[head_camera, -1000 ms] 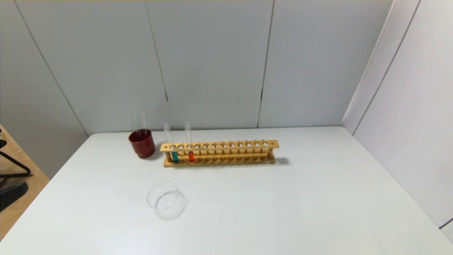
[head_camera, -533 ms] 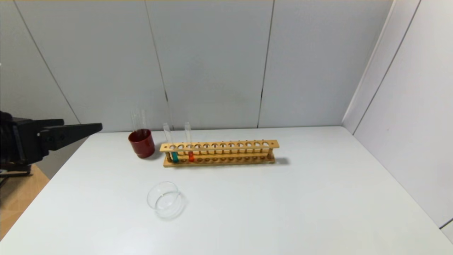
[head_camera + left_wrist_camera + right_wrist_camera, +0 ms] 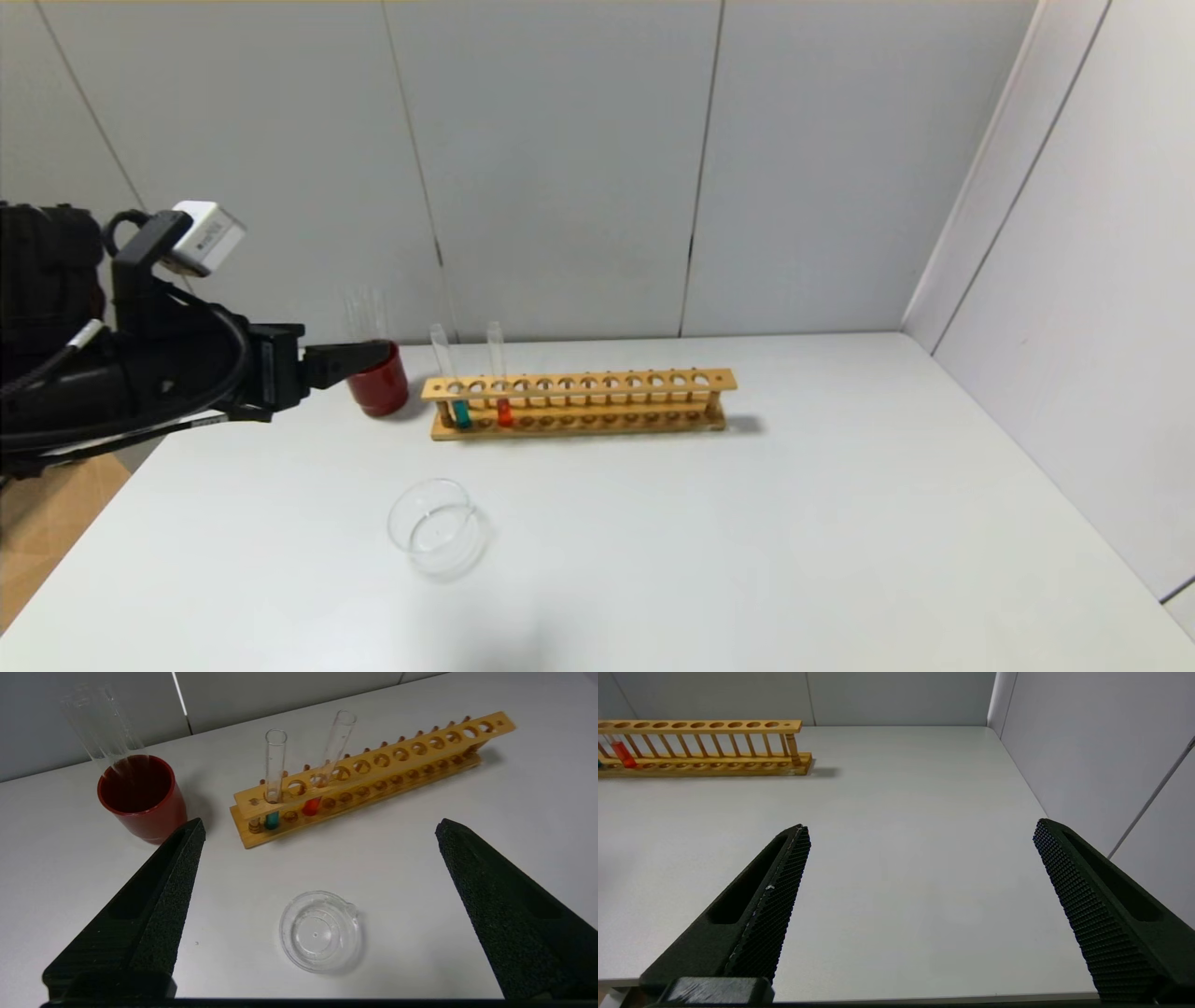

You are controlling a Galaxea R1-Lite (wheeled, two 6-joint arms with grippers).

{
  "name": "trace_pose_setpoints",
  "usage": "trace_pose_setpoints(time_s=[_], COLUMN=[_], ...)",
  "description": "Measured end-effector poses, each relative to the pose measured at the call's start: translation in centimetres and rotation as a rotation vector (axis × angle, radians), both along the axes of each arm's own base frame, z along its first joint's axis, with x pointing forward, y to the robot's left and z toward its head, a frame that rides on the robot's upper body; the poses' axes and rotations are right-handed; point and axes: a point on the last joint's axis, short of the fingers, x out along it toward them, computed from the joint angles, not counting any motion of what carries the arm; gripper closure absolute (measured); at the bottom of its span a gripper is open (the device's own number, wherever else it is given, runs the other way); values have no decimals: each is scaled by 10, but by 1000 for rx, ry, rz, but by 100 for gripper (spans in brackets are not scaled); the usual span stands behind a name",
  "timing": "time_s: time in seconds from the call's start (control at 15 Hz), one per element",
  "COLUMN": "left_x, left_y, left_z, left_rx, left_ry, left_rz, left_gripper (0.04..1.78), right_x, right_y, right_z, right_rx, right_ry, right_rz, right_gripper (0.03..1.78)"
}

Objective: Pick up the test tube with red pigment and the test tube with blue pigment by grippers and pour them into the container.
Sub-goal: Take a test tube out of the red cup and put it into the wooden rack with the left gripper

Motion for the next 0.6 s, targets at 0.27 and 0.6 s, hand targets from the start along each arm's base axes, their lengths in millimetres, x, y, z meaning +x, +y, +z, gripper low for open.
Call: trace_pose_setpoints(time_s=[0.27, 0.6], left_x=[38, 76], left_y=[-13, -23], left_z=[-35, -72], left_rx=[23, 15], left_ry=[-22, -61], left_rz=[48, 38], left_gripper=[9, 9], right_x=[0, 0], right_y=[0, 0], right_z=[0, 0], right_rx=[0, 0], right_ry=[0, 0], right_rz=[0, 0], right_gripper=[6, 6])
